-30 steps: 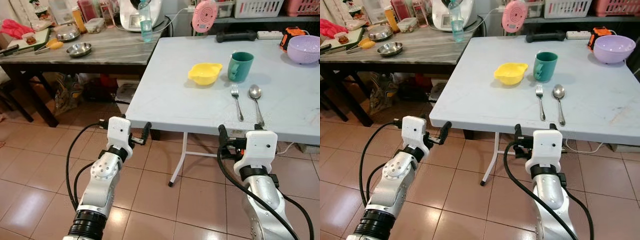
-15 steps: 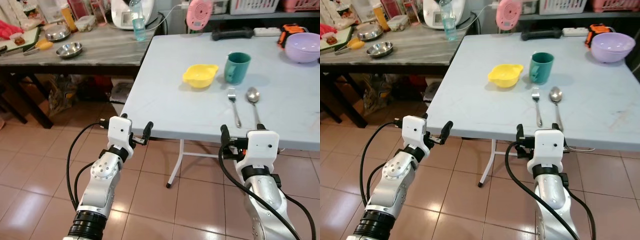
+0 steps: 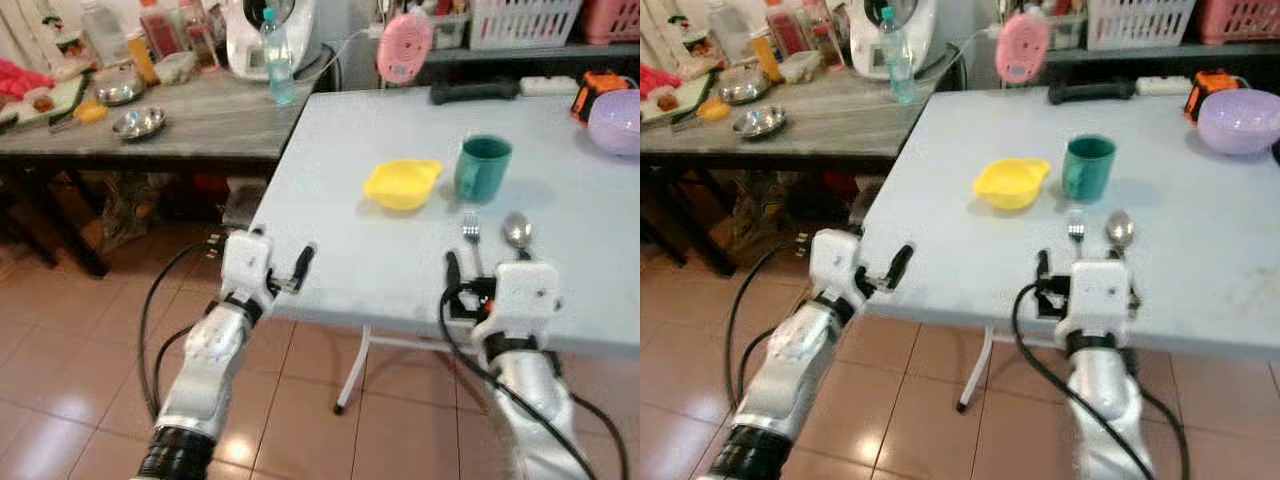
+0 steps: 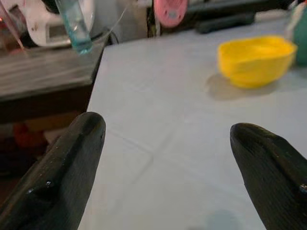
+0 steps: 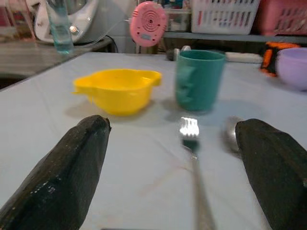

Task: Setting the table

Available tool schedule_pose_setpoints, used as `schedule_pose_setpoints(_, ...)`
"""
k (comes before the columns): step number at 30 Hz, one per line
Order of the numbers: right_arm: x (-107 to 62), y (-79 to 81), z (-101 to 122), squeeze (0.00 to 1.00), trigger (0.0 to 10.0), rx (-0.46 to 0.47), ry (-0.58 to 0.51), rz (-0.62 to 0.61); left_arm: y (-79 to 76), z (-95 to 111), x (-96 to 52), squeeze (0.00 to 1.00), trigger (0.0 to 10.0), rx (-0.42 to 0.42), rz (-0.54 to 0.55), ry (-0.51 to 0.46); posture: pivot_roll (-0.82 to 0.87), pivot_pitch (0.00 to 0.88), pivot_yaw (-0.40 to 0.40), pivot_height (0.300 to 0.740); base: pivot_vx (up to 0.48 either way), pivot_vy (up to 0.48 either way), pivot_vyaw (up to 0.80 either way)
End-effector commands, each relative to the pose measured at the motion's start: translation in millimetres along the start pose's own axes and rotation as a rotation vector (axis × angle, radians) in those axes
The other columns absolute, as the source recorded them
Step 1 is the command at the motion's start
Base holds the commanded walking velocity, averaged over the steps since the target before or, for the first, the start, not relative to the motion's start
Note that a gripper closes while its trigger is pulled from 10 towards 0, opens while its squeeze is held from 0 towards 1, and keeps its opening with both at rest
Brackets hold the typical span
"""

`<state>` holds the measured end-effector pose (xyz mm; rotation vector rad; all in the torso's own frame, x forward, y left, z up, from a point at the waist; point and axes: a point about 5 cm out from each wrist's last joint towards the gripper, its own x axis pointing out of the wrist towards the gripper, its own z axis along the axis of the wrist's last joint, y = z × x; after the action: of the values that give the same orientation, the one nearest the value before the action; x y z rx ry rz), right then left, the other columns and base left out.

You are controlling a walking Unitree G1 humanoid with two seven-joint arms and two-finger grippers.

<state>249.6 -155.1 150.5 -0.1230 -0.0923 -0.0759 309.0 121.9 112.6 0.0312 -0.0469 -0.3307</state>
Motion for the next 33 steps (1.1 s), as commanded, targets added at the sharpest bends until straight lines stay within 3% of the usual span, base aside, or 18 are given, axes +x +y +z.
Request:
schedule_pose_setpoints(1, 0.2, -6.1, 1.4, 0.0, 10.0, -0.016, -0.008, -0.014, -6.7, 6.6, 4.2, 0.0, 10.0, -0.001, -0.02, -0.024, -0.2, 0.049, 0.131, 0.74, 0.386, 0.0, 0.0)
schedule_pose_setpoints(14, 4.1, -6.7, 2.3, 0.0, 10.0, -0.045, -0.007, 0.012, -13.8, 4.6, 4.9, 0.0, 10.0, -0.022, -0.035, -0.019, -0.21, 0.043, 0.116, 0.74, 0.38, 0.0, 0.0)
schedule_pose_setpoints(25, 1.1, -0.5, -3.4, 0.0, 10.0, -0.059, 0.024, 0.069, -12.0, -0.8, -3.3, 0.0, 10.0, -0.037, -0.053, 0.009, -0.21, 0.039, 0.115, 0.74, 0.0, 0.0, 0.0)
schedule_pose_setpoints(33, -0.3, 5.9, -6.0, 0.0, 10.0, -0.116, 0.035, 0.162, -18.7, -11.4, -17.4, 0.0, 10.0, -0.066, -0.162, 0.079, -0.2, 0.058, 0.116, 0.74, 0.0, 0.0, 0.0)
